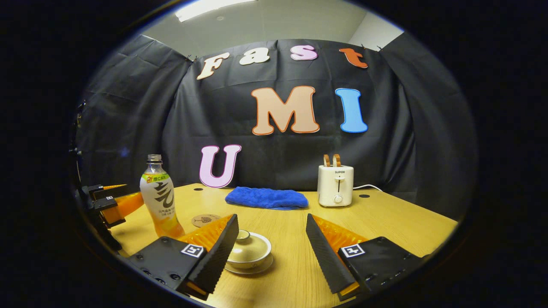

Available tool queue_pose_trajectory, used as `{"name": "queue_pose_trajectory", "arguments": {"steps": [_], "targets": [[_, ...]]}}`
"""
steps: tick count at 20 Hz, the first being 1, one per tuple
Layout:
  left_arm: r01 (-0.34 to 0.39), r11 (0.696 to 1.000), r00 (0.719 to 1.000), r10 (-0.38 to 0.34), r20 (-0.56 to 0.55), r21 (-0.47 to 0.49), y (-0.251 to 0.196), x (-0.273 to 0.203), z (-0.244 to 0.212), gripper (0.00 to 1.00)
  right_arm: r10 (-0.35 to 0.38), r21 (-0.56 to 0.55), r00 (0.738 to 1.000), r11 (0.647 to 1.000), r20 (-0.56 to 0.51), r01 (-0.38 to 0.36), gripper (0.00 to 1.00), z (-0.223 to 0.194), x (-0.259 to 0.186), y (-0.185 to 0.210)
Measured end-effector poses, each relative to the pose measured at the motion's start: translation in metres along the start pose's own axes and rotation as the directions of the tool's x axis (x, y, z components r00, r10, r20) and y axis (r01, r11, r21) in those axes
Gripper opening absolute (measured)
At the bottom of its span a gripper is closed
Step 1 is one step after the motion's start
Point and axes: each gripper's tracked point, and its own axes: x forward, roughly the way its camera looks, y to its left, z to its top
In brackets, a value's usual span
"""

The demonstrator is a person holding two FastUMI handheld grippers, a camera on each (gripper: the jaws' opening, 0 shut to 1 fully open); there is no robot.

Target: Open the teacup lid with one hand, grasp the water bottle and pour water into the teacup with the other hand; after pouring, place the water bottle on the coaster and then close the teacup lid.

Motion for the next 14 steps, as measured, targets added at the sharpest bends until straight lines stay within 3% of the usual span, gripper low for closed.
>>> {"name": "queue_pose_trajectory", "arguments": {"steps": [10,14], "targets": [[0.001,1.0,1.0,-0.001,-0.002,-0.001,0.0,-0.001,-0.001,0.96,0.08,-0.06,0.995,0.995,-0.066,-0.084,1.0,-0.012,0.014,0.033],[0.004,1.0,1.0,-0.004,-0.002,-0.001,0.0,-0.001,-0.001,0.96,0.091,-0.07,0.99,0.993,-0.112,-0.099,0.94,-0.023,0.022,0.039]]}}
